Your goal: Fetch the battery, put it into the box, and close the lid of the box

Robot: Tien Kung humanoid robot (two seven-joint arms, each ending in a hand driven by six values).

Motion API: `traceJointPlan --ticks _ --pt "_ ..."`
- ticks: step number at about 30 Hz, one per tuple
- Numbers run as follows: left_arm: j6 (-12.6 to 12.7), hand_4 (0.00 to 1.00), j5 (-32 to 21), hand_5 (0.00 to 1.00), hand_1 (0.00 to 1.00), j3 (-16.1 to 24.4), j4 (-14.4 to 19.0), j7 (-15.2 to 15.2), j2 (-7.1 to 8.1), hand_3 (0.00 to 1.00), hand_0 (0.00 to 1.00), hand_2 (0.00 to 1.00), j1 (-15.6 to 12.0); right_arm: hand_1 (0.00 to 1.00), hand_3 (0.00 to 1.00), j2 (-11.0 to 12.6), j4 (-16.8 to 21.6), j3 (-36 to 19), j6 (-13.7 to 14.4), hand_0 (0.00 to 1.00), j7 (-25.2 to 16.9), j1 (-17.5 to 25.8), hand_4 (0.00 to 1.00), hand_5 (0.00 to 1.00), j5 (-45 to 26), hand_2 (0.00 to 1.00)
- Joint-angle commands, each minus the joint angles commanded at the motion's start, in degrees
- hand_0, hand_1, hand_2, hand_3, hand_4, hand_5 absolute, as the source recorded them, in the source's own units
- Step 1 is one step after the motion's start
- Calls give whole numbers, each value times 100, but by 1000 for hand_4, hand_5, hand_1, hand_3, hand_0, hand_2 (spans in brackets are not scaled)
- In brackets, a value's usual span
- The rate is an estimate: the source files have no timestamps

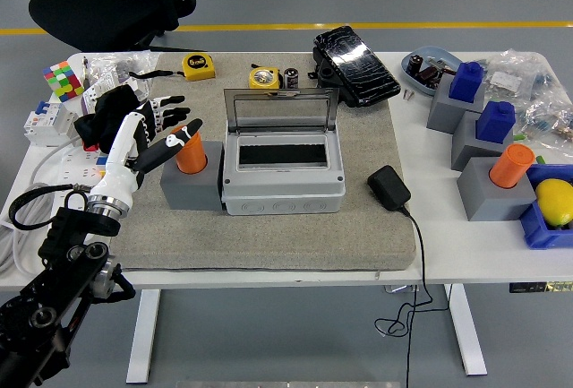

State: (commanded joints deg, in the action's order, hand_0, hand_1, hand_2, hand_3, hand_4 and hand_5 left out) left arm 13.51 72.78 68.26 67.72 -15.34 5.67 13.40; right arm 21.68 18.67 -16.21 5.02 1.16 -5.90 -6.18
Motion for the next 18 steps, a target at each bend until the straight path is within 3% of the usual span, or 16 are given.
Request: traceJointPlan --ticks 8,18 --pt "130 998 59 226 746 -63 -255 -256 -87 745 776 668 97 630 567 8 -4 8 -6 577 0 -5 962 507 -13 666" --pt "126 998 102 230 754 -191 -447 -308 -131 737 784 691 177 630 567 7 -4 17 -28 579 -7 -7 963 507 -27 666"
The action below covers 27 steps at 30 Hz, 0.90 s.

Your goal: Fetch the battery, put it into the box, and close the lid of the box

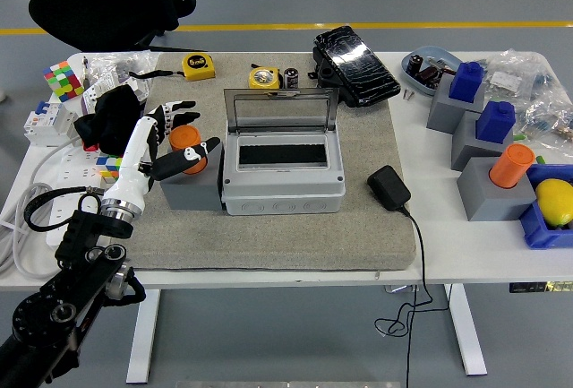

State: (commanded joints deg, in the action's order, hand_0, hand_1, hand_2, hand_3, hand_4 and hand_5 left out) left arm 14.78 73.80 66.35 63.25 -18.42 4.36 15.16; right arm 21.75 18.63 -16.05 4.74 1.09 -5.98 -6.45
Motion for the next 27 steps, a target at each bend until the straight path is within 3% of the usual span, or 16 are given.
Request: traceJointPlan --ticks 1,6,7,12,13,18,19,25,26,27 --pt "7 998 -19 228 734 -18 -37 -16 -8 690 743 689 14 630 569 0 2 0 -1 577 -1 -2 964 506 2 666" --pt "83 998 -139 228 734 -100 -169 -146 -53 690 743 689 63 630 569 1 6 0 1 577 -3 -9 964 506 8 666" --pt "99 998 -185 153 643 -110 -192 -183 -68 578 621 607 74 630 569 3 5 6 2 580 -3 -9 965 505 2 667" --pt "130 998 -370 153 643 -153 -340 -376 -140 578 621 607 144 630 569 11 2 20 -1 580 2 -9 965 505 -7 667" --pt "136 998 -396 6 486 -164 -358 -413 -154 433 396 455 151 630 569 11 1 19 -1 579 2 -9 966 504 -9 667" --pt "159 998 -461 6 486 -193 -427 -518 -213 433 396 455 190 630 569 11 2 24 -3 579 4 -10 966 504 -10 667" --pt "161 998 -481 2 348 -206 -440 -538 -222 326 305 355 199 630 569 12 3 24 -3 576 2 -11 966 504 -9 667" --pt "173 998 -665 2 348 -269 -547 -689 -311 326 305 355 251 630 569 12 5 33 -5 576 -5 -20 966 504 -16 667" --pt "179 998 -678 2 250 -272 -566 -709 -323 255 249 272 259 630 570 11 5 36 -5 577 -4 -21 968 503 -17 667" --pt "191 998 -707 2 250 -279 -597 -741 -342 255 249 272 275 630 570 12 7 37 -6 577 -4 -24 968 503 -14 667"
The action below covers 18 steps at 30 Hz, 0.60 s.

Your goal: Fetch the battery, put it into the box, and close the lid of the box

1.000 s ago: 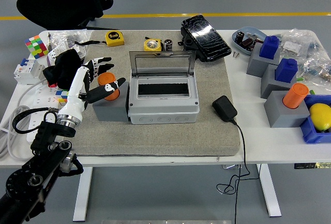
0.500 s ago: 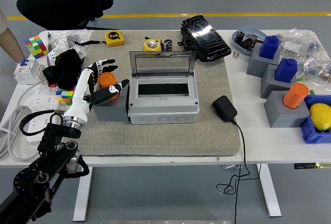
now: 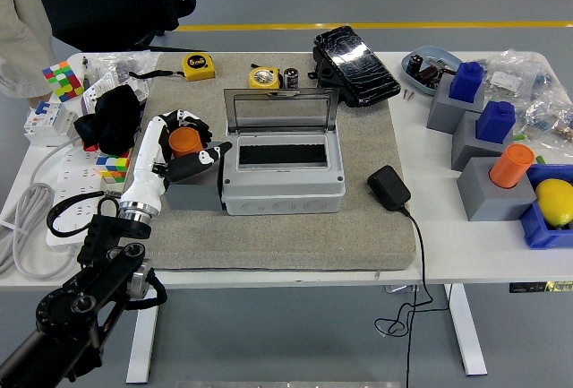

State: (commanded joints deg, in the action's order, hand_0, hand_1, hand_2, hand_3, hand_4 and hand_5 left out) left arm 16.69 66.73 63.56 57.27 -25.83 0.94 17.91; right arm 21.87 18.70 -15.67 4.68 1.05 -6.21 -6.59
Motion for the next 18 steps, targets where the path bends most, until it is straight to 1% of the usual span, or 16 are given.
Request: traceJointPlan --ticks 4,5,9,10,12,16,17,18 --pt "36 998 -120 2 250 -22 -69 -120 -39 255 249 272 30 630 570 1 -1 13 -1 577 0 3 968 503 -7 667" --pt "35 952 -151 2 152 -24 -84 -150 -49 225 204 191 41 630 571 2 -1 16 -1 576 -1 3 969 500 -8 667" --pt "21 952 -269 2 152 -20 -152 -281 -94 225 204 191 97 630 571 2 -3 29 7 576 -13 4 969 500 -20 667" --pt "18 903 -297 2 117 -20 -166 -304 -94 214 179 154 112 630 571 3 -2 29 9 576 -19 3 969 500 -19 667" --pt "21 903 -313 2 117 -15 -184 -330 -94 214 179 154 133 630 571 3 -1 29 12 578 -25 -1 969 500 -16 667" --pt "23 903 -258 2 117 -3 -92 -298 -94 214 179 154 117 630 571 3 2 10 19 578 -41 -7 969 500 -7 667" --pt "21 907 -217 2 80 0 -53 -266 -94 194 137 133 106 630 571 4 1 17 18 577 -41 -8 970 499 -12 667" --pt "28 907 -160 2 80 4 6 -213 -94 194 137 133 91 630 571 5 1 25 18 577 -40 -10 970 499 -14 667"
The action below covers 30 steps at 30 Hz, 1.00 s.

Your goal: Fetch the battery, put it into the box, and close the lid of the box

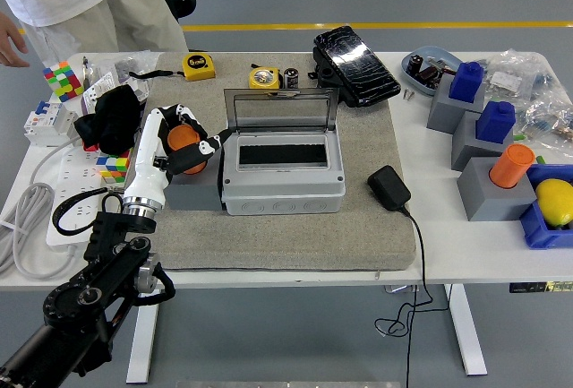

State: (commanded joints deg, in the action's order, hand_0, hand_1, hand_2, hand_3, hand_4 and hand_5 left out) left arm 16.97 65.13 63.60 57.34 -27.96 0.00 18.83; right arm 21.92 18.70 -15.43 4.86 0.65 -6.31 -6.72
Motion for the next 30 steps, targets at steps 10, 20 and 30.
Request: traceJointPlan --ticks 10,20,30 --pt "190 936 1223 2 81 23 1011 908 118 198 129 133 -63 630 571 3 2 43 10 578 -15 -14 970 499 -1 667" --pt "-43 934 3269 2 72 -1025 2127 2964 468 207 117 129 587 630 571 16 3 31 22 577 -25 5 971 499 -3 667" --pt "-416 933 4041 2 63 -2090 1848 4179 267 200 112 118 1424 630 570 2 4 35 27 577 -32 18 972 498 -5 667"
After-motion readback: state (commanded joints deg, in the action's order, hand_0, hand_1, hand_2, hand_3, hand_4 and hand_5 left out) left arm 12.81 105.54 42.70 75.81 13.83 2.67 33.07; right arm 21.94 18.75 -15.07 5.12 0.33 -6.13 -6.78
